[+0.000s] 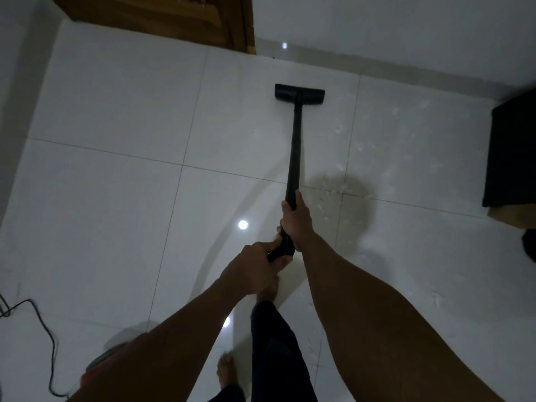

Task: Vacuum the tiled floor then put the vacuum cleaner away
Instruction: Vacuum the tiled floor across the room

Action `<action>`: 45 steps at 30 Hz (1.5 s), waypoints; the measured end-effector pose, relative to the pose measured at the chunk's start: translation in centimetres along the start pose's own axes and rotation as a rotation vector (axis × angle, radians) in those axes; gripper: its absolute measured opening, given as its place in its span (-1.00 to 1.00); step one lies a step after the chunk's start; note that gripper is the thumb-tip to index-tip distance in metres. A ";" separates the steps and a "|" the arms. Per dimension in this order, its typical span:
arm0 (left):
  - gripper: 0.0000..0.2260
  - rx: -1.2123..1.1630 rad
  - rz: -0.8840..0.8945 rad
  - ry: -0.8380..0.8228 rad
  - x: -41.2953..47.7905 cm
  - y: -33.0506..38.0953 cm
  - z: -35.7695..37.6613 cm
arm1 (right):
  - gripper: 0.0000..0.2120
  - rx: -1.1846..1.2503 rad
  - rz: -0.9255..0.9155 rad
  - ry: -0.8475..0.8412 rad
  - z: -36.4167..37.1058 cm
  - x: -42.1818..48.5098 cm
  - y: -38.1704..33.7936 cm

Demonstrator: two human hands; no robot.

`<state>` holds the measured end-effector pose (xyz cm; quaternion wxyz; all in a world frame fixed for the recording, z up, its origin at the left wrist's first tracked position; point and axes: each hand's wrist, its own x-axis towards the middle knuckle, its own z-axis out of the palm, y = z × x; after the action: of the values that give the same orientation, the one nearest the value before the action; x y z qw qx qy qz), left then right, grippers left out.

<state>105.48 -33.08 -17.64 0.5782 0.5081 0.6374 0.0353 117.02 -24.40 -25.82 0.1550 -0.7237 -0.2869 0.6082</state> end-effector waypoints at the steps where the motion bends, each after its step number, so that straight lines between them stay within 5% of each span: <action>1: -0.61 0.012 0.004 -0.004 -0.8 -0.3 0.4 | -0.43 0.004 0.000 0.001 0.0 -0.8 0.6; 12: -0.52 0.059 0.114 0.005 -16.4 -6.4 7.7 | -0.43 -0.074 -0.108 0.066 1.4 -15.8 10.6; 20: -0.66 0.002 0.136 0.035 -31.3 -13.8 15.7 | -0.42 0.026 -0.071 0.080 4.0 -29.7 22.4; 36: -0.45 0.165 -0.008 0.003 -52.7 -23.3 39.7 | -0.41 -0.009 -0.042 0.028 -0.9 -50.2 48.2; 45: -0.61 0.011 0.039 -0.058 -65.7 -26.6 51.2 | -0.41 0.038 0.035 0.015 -3.5 -61.3 63.3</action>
<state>116.79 -118.89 -5.20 0.5929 0.5245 0.6104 0.0282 128.91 -110.79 -12.86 0.1604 -0.7301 -0.2613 0.6107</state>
